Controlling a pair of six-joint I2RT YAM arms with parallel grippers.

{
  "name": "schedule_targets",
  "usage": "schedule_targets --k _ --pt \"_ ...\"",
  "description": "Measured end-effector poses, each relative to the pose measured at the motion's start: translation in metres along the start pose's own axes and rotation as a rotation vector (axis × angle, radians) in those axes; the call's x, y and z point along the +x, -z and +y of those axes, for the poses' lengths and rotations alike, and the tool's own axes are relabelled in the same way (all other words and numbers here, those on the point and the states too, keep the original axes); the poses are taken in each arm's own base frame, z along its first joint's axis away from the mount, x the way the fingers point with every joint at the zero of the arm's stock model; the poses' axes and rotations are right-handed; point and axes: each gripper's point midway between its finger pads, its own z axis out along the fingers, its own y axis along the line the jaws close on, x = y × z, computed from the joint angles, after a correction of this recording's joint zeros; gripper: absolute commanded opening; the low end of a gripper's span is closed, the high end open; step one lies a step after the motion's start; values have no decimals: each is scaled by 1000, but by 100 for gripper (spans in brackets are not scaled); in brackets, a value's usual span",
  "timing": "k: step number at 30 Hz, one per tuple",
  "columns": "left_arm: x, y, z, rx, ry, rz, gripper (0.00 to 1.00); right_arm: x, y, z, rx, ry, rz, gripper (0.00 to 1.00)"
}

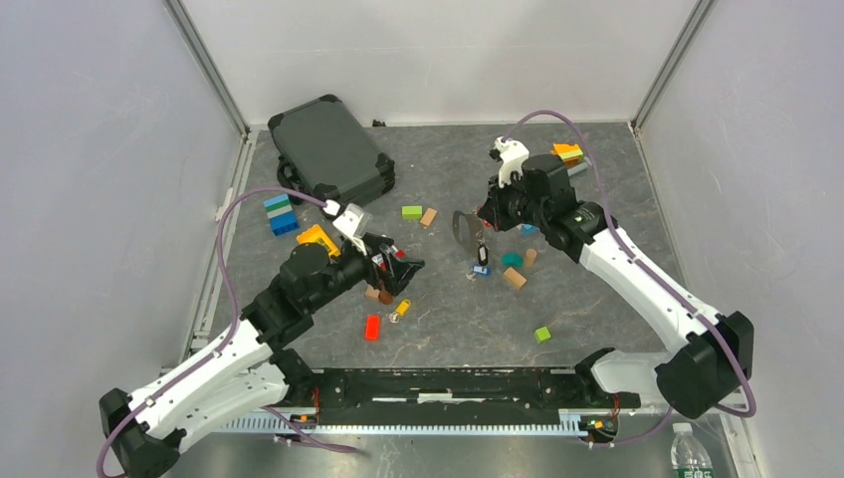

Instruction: Remove the keys from the keyring

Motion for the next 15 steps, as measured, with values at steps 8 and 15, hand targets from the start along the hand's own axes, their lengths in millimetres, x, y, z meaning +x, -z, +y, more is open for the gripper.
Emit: schedule_targets --k 8,15 --pt "-3 1 -34 157 -176 -95 100 10 21 26 -137 7 44 0" --pt "15 7 -62 307 -369 -112 100 18 45 51 -273 33 70 0"
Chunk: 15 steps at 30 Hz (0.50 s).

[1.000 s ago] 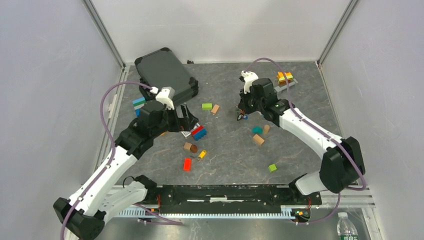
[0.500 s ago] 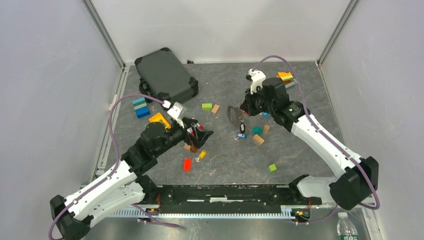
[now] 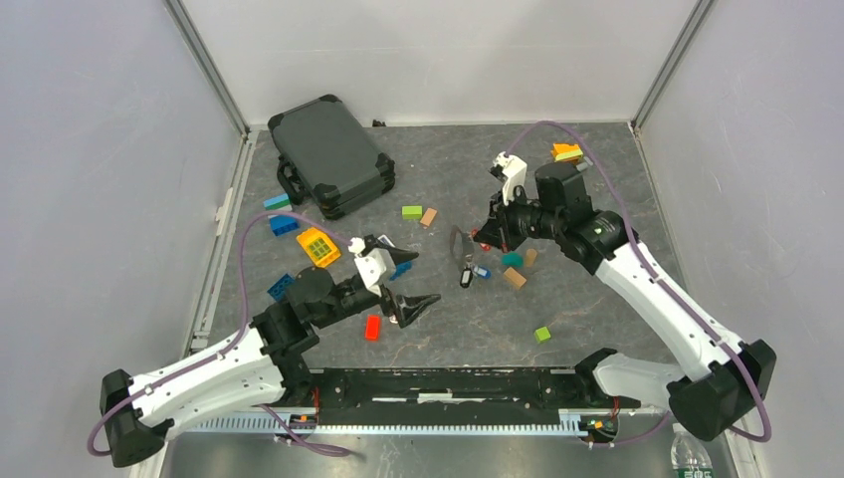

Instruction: Remove the keys from the keyring

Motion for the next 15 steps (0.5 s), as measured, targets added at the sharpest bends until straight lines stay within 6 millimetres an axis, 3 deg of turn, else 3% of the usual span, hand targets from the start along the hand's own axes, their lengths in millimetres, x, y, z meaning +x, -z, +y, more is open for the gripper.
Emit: schedule_targets --k 7,15 --pt "-7 -3 -14 62 -96 -46 94 -1 17 33 -126 32 -15 0" --pt "2 -11 -21 99 -141 -24 93 8 27 64 -256 83 -11 0"
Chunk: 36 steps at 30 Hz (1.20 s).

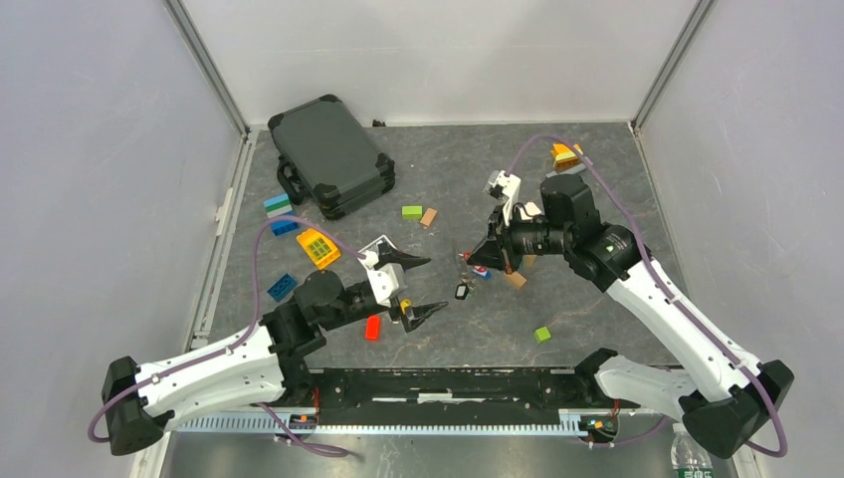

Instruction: Remove the keys from the keyring

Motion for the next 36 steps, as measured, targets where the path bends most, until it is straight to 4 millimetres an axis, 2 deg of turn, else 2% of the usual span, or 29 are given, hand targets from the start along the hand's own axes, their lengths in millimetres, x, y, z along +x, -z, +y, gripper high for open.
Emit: schedule_targets --k 10,15,20,31,36 --pt "0 -1 -1 12 -47 -1 95 8 0 47 -176 104 16 0" --pt "7 -5 -3 32 -61 27 93 11 -1 63 -234 132 23 0" --pt "11 -6 -15 99 -57 39 89 9 0 74 -269 157 11 0" --pt "15 -10 -39 238 -43 48 73 9 1 84 -298 186 3 0" --pt "11 -12 -44 271 -39 41 55 9 0 84 -300 188 1 0"
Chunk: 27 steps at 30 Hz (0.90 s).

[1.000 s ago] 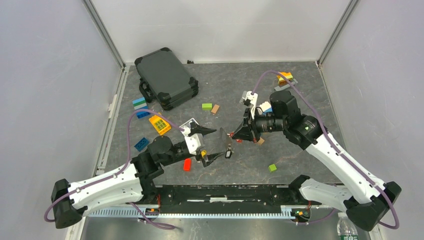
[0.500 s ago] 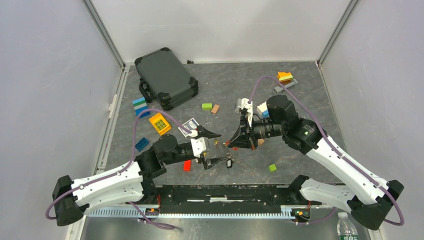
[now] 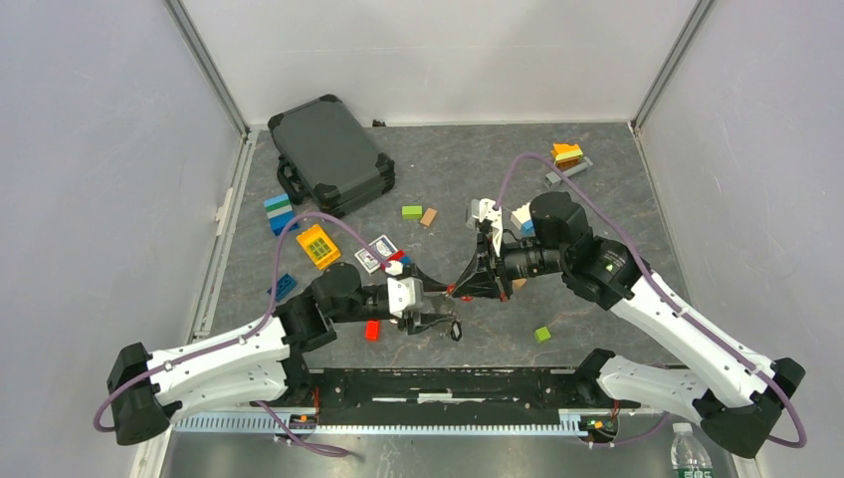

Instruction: Remove the keys from the keyring

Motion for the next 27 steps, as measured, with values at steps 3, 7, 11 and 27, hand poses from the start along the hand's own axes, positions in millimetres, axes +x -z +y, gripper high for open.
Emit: schedule_targets --k 3,7,11,27 --pt "-1 -2 -1 11 4 0 49 0 0 0 0 1 -1 0" --pt "0 -2 -3 20 11 4 46 -2 1 2 0 10 -7 0" --pt "4 -1 -5 23 28 21 34 -3 4 4 3 27 -18 0" --pt "3 17 -6 -6 81 92 2 2 11 3 41 55 -30 0"
